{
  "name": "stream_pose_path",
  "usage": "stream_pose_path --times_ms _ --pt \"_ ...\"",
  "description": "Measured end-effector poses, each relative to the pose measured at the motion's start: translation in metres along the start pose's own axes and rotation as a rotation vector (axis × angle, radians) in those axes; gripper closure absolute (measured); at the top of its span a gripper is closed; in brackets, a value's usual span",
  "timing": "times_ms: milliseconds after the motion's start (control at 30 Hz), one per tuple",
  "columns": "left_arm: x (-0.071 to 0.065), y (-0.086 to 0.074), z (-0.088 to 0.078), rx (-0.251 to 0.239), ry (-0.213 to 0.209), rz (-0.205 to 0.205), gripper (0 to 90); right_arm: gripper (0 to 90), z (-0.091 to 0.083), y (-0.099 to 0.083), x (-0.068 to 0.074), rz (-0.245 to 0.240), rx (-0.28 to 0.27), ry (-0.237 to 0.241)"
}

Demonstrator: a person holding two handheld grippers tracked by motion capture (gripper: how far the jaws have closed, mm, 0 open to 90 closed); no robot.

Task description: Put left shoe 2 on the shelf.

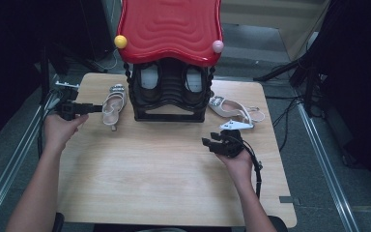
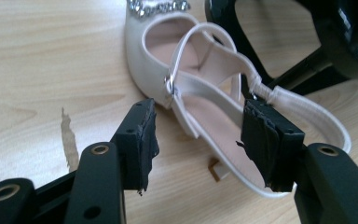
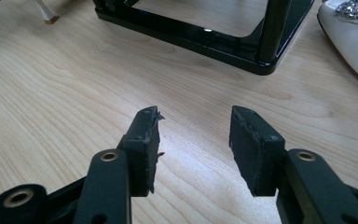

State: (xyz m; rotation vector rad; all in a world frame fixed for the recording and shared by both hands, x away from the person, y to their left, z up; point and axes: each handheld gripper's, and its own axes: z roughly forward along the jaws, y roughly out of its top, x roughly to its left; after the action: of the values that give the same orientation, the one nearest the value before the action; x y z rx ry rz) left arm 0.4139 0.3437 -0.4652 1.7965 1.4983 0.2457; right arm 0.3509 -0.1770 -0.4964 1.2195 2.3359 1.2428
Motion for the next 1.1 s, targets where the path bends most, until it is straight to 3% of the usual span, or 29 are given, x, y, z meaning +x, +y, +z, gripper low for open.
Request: stream_pose_path --times_ms 267,400,467,867,1100 --pt "-0.006 0.019 0.008 0.024 0.026 0.029 45.7 53.8 0.000 0.000 0.001 -0.006 0.001 -0.001" --pt "-0.010 0.025 0.017 0.000 0.046 0.025 46.1 53.8 0.000 0.000 0.001 -0.003 0.001 -0.001" --pt "-0.008 0.028 0.023 0.015 0.061 0.029 46.5 53.8 0.000 0.000 0.001 -0.002 0.002 -0.001" --pt "-0.007 0.024 0.052 0.018 0.129 0.016 51.5 53.9 0.000 0.000 0.000 0.001 0.005 0.000" --pt "-0.002 0.018 0.058 0.018 0.126 -0.008 53.8 53.7 0.001 0.000 0.000 0.003 0.007 0.000"
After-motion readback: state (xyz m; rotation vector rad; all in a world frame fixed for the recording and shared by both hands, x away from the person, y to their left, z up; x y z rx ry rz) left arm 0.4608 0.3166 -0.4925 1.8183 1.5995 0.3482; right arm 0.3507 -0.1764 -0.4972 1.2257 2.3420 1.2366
